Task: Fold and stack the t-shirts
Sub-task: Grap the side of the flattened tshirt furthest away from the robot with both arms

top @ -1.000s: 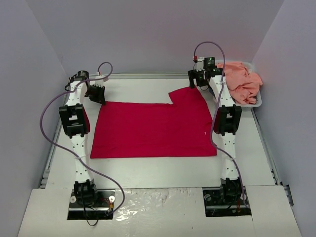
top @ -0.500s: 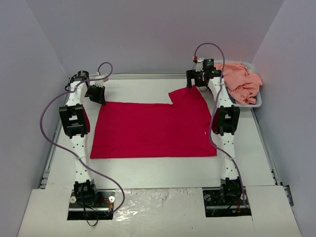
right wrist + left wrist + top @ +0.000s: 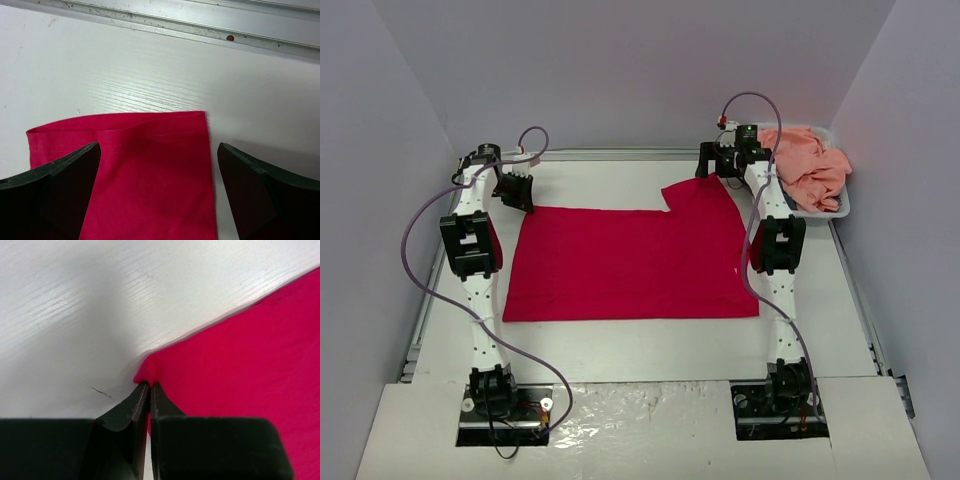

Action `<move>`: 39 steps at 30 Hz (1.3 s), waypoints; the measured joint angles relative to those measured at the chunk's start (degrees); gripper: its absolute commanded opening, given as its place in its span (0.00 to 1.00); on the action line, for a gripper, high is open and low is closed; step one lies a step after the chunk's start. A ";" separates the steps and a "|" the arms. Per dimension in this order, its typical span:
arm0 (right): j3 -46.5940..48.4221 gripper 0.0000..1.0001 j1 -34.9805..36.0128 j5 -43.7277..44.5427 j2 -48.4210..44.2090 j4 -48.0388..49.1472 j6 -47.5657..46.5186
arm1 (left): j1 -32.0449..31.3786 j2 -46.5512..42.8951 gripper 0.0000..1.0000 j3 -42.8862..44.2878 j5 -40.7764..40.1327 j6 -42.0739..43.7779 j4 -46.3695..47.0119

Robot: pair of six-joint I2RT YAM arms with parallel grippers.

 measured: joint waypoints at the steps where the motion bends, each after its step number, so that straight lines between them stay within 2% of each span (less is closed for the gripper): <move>1: 0.15 1.00 -0.13 -0.48 0.24 0.17 0.39 | -0.02 0.00 0.03 0.00 0.00 0.00 0.00; 14: 1.05 1.00 -1.14 -2.19 2.99 2.95 4.35 | -0.09 -0.02 0.02 0.00 -0.17 0.02 0.02; 17: 1.31 0.96 -1.27 -2.97 3.39 3.28 5.09 | -0.09 -0.02 0.02 0.00 -0.17 0.00 0.02; 25: 1.66 0.84 -2.27 -6.75 4.09 4.76 6.58 | -0.28 -0.02 0.03 0.00 -0.22 0.00 0.02; 29: 1.68 0.74 -2.64 -7.85 4.37 5.25 7.26 | -0.46 -0.02 0.02 0.00 -0.22 0.02 0.02; 30: 1.66 0.68 -2.73 -8.09 4.44 5.35 7.37 | -0.48 -0.02 0.02 0.00 -0.22 0.00 0.02; 39: 1.68 0.50 -3.52 -9.27 4.85 5.64 8.50 | -0.55 -0.02 0.02 0.00 -0.22 0.02 0.04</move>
